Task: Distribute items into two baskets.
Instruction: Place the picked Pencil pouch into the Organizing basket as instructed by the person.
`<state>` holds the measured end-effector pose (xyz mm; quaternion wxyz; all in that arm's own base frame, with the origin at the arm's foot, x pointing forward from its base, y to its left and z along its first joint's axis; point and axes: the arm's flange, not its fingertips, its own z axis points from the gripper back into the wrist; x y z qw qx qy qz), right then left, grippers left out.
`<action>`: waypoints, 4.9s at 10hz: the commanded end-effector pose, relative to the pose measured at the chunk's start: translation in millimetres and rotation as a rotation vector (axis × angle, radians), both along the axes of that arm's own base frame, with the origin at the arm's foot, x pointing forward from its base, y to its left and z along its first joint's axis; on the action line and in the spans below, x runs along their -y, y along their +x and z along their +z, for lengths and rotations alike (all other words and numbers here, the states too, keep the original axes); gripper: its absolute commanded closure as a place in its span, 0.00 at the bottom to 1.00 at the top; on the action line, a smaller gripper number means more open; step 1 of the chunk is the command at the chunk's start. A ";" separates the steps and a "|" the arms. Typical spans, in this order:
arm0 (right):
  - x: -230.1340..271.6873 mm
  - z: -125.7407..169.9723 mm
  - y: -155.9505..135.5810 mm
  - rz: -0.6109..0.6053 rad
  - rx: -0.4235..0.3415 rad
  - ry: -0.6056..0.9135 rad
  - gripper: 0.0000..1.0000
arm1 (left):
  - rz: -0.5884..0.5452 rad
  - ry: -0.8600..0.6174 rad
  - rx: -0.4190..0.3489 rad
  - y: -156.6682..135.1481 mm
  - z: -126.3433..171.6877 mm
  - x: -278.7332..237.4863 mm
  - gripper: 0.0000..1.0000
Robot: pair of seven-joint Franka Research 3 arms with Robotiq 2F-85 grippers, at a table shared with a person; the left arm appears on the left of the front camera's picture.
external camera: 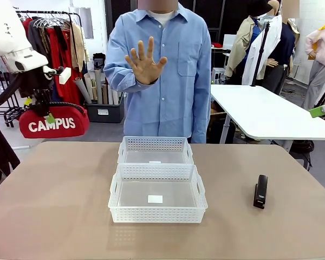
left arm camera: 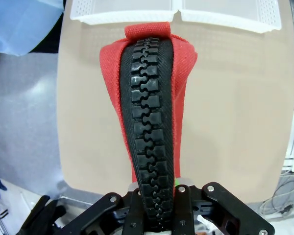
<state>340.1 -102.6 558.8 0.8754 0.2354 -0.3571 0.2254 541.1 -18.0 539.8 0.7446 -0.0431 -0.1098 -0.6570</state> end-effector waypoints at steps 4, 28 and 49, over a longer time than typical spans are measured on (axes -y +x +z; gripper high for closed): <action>0.2 1.3 0.9 0.016 0.017 0.022 0.00 | 0.002 0.002 0.011 -2.1 2.7 -1.2 1.00; 0.2 1.3 0.9 0.016 0.017 0.022 0.00 | 0.018 -0.029 -0.038 -118.0 -43.5 46.1 1.00; 0.2 1.3 0.9 0.016 0.017 0.022 0.00 | -0.012 0.036 -0.076 -129.1 -58.0 266.9 1.00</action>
